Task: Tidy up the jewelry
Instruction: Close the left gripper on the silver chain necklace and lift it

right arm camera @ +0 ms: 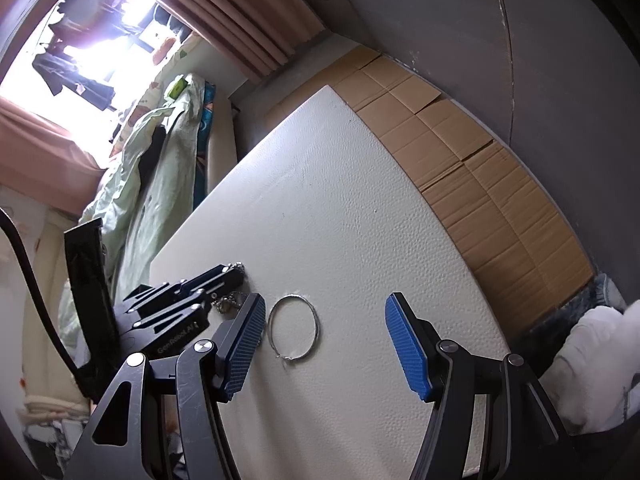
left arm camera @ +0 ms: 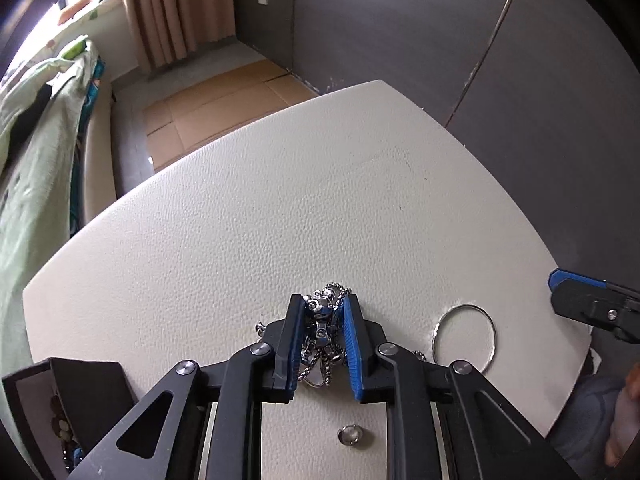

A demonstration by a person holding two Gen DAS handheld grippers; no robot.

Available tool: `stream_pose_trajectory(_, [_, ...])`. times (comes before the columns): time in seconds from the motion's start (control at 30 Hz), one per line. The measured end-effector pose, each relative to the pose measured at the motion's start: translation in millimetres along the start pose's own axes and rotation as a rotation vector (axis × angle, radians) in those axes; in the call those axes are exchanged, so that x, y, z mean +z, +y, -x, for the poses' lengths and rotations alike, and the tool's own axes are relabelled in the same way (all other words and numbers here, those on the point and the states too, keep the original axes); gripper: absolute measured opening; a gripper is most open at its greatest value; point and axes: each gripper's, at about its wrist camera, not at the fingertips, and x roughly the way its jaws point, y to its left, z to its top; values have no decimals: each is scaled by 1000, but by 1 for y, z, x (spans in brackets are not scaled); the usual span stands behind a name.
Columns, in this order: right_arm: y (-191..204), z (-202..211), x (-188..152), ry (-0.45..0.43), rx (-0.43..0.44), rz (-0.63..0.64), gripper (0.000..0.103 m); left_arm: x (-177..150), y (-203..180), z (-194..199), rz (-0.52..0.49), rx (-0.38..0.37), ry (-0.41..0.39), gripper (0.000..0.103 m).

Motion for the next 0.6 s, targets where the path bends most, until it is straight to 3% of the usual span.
stream_pose_trajectory(0.57, [32, -24, -8, 69, -64, 178, 63, -5, 24, 81, 112, -125, -193, 17])
stream_pose_trajectory(0.6, [34, -24, -9, 67, -54, 184, 63, -5, 27, 89, 121, -133, -211, 5])
